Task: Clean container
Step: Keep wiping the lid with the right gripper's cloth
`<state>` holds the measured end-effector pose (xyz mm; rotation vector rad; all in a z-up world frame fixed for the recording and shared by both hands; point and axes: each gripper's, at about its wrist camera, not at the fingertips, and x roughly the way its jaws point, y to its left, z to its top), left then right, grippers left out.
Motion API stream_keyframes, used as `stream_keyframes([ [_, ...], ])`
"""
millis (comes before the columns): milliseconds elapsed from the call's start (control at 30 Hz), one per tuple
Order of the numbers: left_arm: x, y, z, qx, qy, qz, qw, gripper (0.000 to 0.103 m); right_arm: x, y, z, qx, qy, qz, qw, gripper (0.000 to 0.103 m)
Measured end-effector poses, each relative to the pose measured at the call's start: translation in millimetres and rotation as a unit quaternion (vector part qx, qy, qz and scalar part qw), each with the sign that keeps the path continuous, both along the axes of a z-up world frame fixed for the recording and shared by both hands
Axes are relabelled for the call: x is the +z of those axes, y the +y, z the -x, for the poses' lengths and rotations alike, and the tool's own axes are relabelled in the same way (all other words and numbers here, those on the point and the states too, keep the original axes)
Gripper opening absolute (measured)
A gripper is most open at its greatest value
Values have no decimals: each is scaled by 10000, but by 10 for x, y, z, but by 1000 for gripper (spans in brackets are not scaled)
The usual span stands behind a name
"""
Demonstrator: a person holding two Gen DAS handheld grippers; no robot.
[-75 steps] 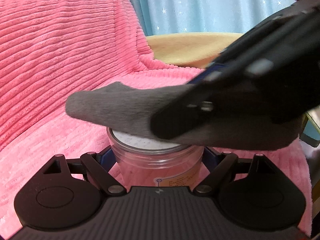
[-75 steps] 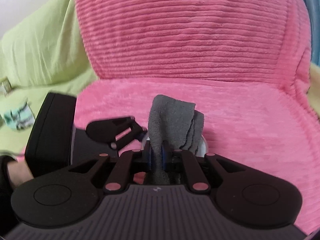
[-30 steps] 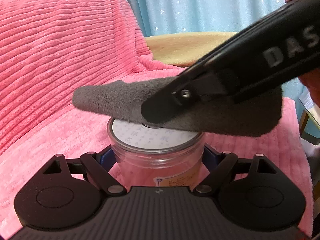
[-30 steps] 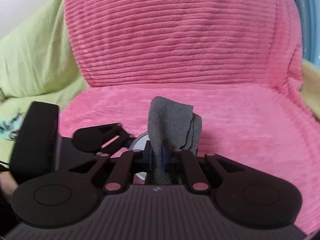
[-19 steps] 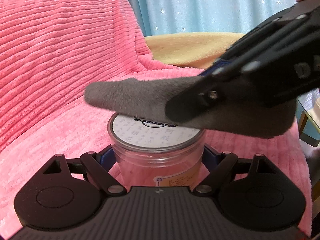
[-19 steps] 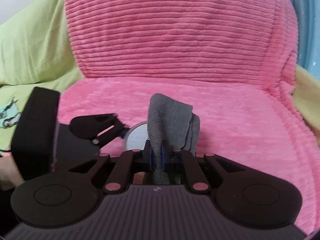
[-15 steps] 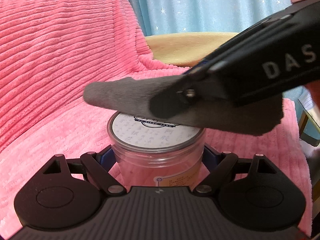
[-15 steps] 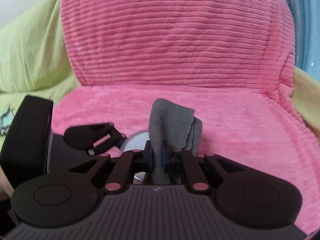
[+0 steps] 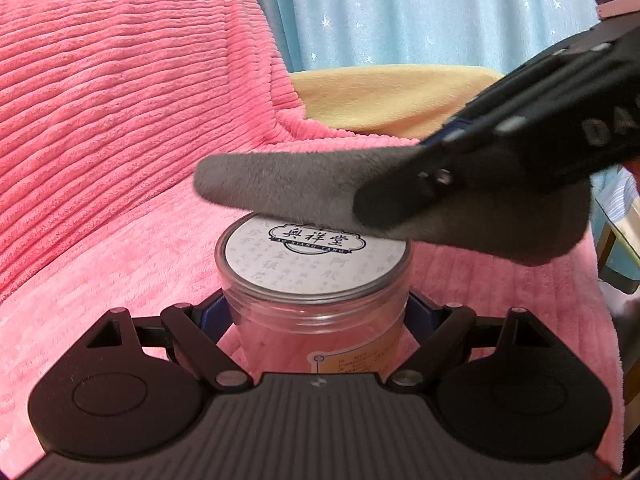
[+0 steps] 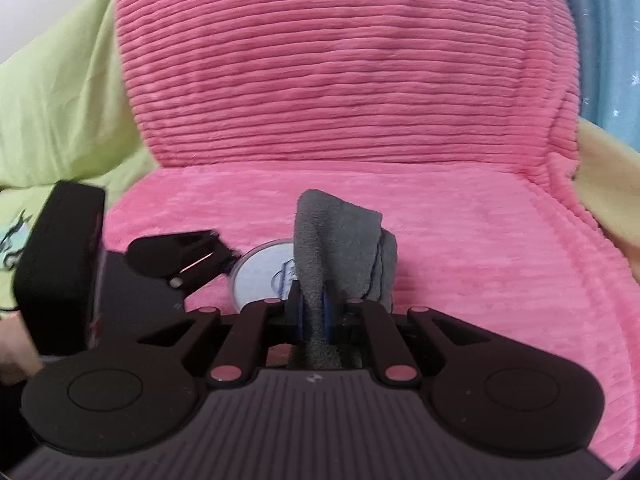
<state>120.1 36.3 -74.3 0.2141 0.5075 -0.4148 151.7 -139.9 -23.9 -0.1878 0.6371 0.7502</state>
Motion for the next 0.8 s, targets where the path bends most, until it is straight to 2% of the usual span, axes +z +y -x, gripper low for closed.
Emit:
stream_keyframes([
  [133,7,22,-6,15,26,53,10000,86,-30,70,7,50,-51,-157,9999,8],
  [400,16,17,-23,-1,14,23,10000,86,-15,34,63,463,235,-470,9975,8],
  [567,14,21,-20,-7,1,4,10000,86,21,-57,97,490,271,-395,9977,8],
  [700,0,77,-17,-72,-15,-20,10000,86,43,-60,88,254,48,-118,9996,7],
  [800,2,69,-16,-49,-10,-24,10000,86,35,-18,56,156,-1,-160,9998,7],
])
